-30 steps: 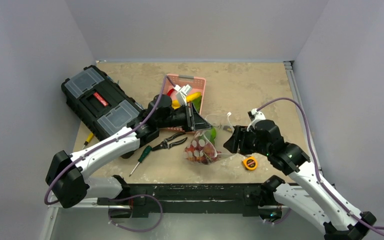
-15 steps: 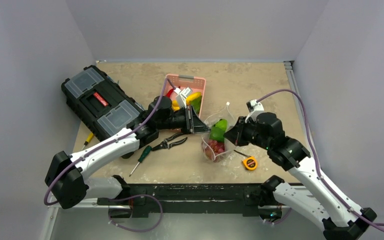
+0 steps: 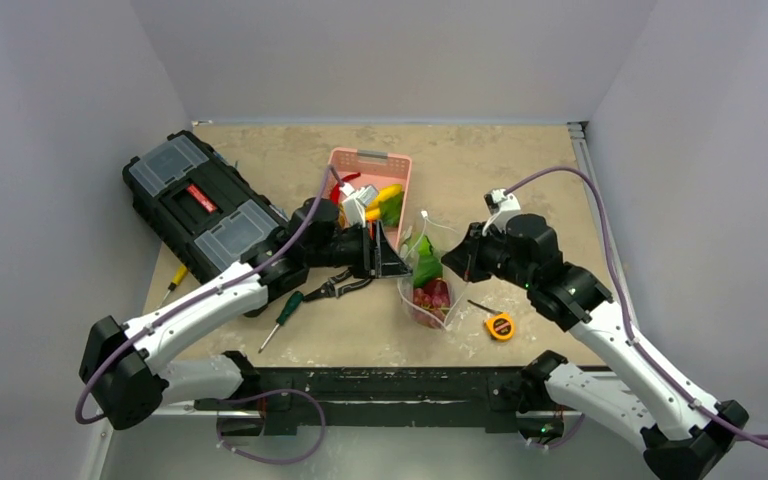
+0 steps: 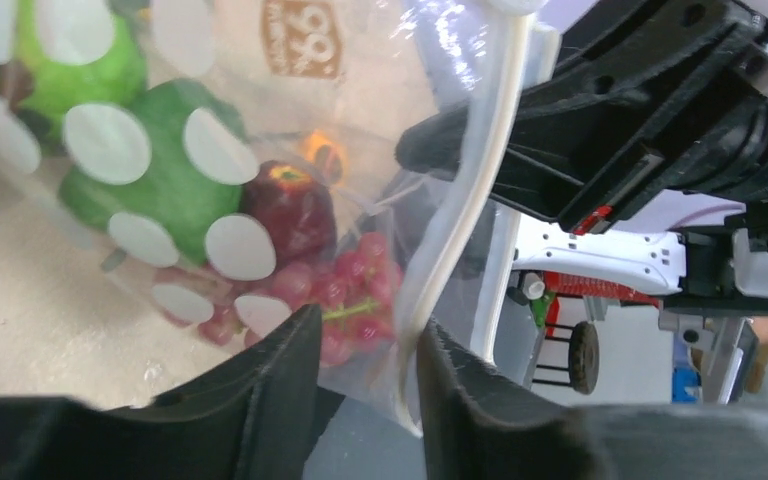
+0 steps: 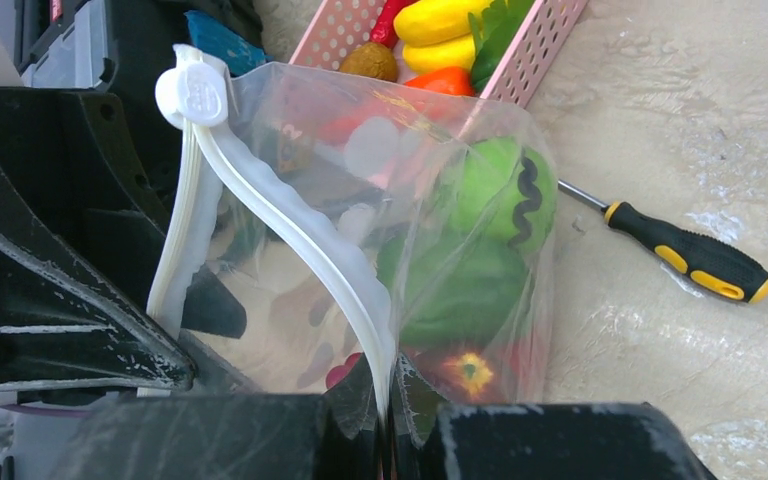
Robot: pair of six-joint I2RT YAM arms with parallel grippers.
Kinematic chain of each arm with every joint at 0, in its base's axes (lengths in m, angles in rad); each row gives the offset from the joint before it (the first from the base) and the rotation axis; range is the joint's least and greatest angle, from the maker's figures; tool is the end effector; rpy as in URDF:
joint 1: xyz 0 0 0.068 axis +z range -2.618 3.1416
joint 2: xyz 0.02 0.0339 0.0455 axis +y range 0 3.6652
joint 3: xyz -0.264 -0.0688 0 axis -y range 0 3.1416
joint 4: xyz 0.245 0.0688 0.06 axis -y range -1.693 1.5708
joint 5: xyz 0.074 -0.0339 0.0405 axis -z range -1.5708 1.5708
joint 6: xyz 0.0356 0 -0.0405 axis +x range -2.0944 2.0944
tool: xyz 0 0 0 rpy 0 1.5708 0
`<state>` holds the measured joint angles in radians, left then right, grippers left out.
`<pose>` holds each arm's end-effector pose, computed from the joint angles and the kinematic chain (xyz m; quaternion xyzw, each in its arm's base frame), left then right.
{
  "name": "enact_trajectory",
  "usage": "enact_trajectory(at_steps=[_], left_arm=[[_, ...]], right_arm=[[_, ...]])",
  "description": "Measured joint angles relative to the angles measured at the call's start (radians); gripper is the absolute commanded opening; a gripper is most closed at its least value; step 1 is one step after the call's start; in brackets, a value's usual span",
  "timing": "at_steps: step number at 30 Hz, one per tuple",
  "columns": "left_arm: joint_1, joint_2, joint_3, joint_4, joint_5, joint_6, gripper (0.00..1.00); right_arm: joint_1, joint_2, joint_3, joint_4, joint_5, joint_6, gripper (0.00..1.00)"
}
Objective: Place the food in the zip-top bag and seal the zipper
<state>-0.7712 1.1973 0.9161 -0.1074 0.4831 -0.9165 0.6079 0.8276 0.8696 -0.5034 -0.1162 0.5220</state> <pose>0.1845 -0.2024 0.3090 0.0744 0.8138 -0.5363 0.2112 0.1467 0.1071 0.3294 -0.0670 0.8465 0.3232 0.4177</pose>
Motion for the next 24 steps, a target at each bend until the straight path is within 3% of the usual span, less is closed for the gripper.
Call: enact_trajectory(at_steps=[7, 14, 19, 24], left_arm=[[0.01, -0.098, 0.045, -0.243, -0.186, 0.172, 0.72], [0.027, -0.214, 0.12, -0.334, -0.467, 0.31, 0.81], [0.069, -0.092, 0.164, -0.34, -0.622, 0.336, 0.81], [0.122, 0.192, 0.303, -0.412, -0.717, 0.396, 0.8]], right_arm=[[0.0, -0.03, -0.032, 0.013, 0.021, -0.002, 0.0], [0.0, -0.133, -0.071, 0.011, 0.086, -0.003, 0.0], [0.0, -0.138, -0.075, 0.018, 0.101, -0.003, 0.0], [0.0, -0.134, -0.077, 0.019, 0.103, -0.008, 0.0]])
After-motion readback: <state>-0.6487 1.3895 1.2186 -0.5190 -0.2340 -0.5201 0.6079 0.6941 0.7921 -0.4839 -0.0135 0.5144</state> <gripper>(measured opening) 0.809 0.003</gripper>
